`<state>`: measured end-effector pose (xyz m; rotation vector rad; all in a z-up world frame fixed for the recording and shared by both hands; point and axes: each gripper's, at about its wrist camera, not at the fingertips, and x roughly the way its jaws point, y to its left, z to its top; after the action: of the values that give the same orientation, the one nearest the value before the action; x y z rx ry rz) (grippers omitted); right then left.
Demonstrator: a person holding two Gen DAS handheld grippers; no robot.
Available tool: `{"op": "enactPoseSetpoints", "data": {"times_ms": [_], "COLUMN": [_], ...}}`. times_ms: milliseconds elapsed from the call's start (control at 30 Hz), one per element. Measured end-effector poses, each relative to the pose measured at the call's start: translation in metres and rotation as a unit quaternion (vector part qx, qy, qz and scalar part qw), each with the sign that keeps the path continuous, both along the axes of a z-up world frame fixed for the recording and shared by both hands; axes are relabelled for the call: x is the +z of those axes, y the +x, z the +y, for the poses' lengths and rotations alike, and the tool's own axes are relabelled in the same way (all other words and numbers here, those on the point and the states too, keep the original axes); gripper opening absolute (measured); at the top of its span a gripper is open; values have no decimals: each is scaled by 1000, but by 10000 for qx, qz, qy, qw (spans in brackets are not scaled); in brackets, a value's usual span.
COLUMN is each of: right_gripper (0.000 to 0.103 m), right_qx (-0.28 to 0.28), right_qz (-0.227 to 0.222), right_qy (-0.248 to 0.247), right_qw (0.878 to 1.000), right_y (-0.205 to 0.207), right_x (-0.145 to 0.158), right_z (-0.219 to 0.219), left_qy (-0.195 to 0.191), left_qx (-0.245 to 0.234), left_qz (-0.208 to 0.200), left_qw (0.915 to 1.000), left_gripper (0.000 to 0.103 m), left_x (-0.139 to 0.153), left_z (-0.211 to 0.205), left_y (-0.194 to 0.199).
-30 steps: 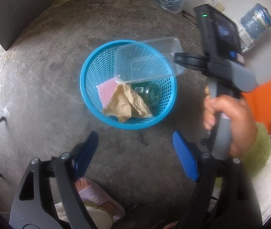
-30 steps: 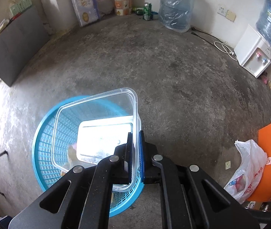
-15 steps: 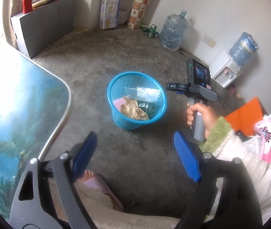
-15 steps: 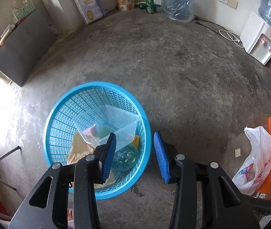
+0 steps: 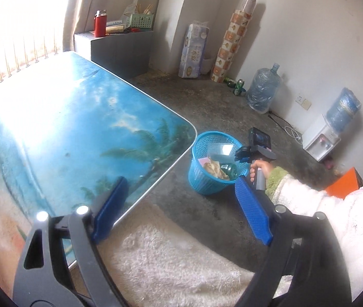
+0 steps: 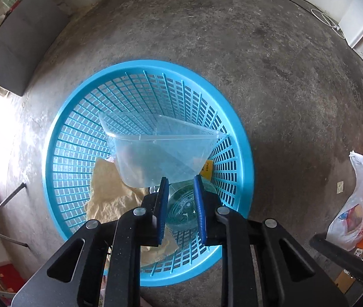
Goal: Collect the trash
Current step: 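Bring both empty tools back over the table toward the plastic bags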
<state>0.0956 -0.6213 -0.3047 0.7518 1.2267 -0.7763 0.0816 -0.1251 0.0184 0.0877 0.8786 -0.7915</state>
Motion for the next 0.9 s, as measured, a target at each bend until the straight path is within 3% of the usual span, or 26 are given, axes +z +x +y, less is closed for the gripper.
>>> {"op": "enactPoseSetpoints", "data": {"times_ms": [167,333,500,600,700,800,900], "right_gripper": [20,23,47,55,60,64,66], "right_qx": [78,172,963,1684,2418,3236,3973], "right_qz": [-149,-827,-1766,-2388,-2899,-3093,-3152], "right_qy": [-173,-427,-537,-315,94,505,1136], "right_qw": [9997,9955,9781,9558,9260,8928,8543], "right_y": [-14,-52,-64,-50,-22,12,46], "right_x": [25,98,193,239,268,284,288], "right_z": [15,49,121,174,232,300,372], "left_qy": [-187,-406,-683,-887,-909,-557,50], "left_qx": [452,913,1444,1829,2182,2521,2767], "left_qz": [83,-85,-346,-538,-777,-959,-1103], "left_qw": [9988,9950,9866,9776,9686,9613,9546], "left_gripper": [81,81,83,83,84,86,86], "left_x": [0,9,29,40,46,45,34], "left_z": [34,75,129,165,198,226,243], "left_y": [3,4,3,0,-4,-3,1]}}
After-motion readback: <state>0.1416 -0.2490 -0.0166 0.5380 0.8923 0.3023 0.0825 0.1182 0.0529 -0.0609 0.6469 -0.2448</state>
